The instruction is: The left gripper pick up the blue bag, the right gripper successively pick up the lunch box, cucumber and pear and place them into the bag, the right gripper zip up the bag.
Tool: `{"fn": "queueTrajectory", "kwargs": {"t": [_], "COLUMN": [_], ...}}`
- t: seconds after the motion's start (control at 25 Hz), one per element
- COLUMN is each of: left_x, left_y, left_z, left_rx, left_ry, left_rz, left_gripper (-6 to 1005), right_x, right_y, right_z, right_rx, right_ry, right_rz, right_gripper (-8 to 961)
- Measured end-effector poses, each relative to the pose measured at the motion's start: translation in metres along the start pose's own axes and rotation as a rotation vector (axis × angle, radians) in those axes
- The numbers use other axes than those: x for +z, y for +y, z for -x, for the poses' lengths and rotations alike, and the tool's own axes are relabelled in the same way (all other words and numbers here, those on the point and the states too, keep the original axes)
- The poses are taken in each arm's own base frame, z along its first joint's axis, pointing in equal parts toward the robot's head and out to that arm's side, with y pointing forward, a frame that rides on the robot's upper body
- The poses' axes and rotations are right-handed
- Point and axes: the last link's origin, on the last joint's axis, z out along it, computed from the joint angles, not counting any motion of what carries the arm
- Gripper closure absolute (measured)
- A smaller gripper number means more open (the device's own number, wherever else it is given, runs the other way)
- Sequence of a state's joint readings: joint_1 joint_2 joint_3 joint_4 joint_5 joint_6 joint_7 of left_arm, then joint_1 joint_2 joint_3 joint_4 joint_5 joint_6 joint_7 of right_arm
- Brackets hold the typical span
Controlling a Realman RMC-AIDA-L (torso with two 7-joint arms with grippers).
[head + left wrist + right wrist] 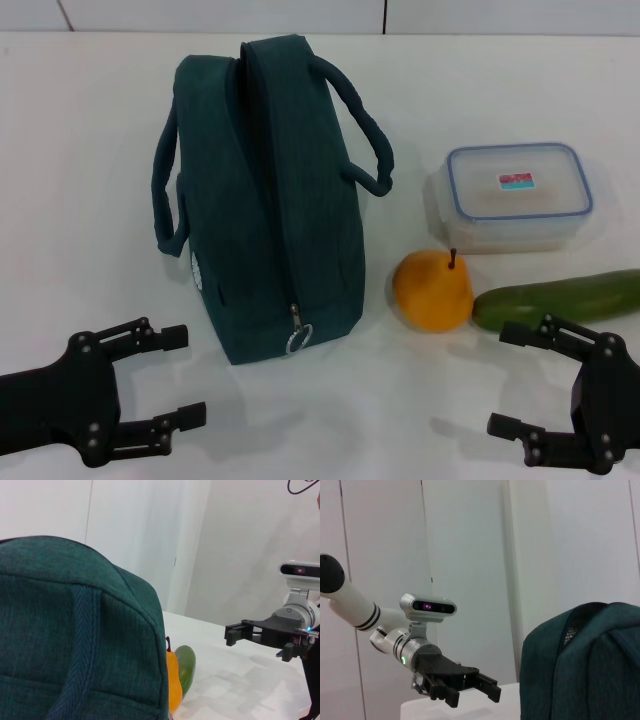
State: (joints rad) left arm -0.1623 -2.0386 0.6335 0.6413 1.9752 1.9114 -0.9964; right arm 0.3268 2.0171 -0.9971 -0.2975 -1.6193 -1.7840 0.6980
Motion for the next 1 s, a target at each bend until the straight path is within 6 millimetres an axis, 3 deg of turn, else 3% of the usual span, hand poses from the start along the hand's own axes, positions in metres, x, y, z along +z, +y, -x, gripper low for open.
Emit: {"fn": "queueTrajectory", "kwargs": {"t": [0.48, 0.76, 0.88, 0.92, 1.0], "left_x": [-0.003, -0.029, -0.035, -0.042, -0.046], "left_y": [0.001, -0.024, -0.033, -0.046, -0.054], "left_z": [-0.001, -0.03, -0.037, -0.05, -0.058], "left_rx": [-0.036, -0.441, -0.527, -0.616, -0.662], "left_ry": [0.015, 0.198, 0.229, 0.269, 0.29], "left_rz": [-0.011, -0.133, -0.148, -0.169, -0.185], "left_gripper": [185, 186, 186, 186, 186], "right_x": [-0.001, -0.001, -0.001, -0.001, -0.001], "right_y": [0.0, 0.0, 0.0, 0.0, 0.0], "right_z": [0.0, 0.001, 0.001, 0.001, 0.001], "right_rx": [-0.001, -0.001, -0.001, -0.001, -0.001], "right_ry": [0.0, -0.004, -0.004, -0.004, -0.004], "right_rz": [0.0, 0.003, 0.003, 0.003, 0.003], "right_gripper": [98, 99, 99, 99, 99]}}
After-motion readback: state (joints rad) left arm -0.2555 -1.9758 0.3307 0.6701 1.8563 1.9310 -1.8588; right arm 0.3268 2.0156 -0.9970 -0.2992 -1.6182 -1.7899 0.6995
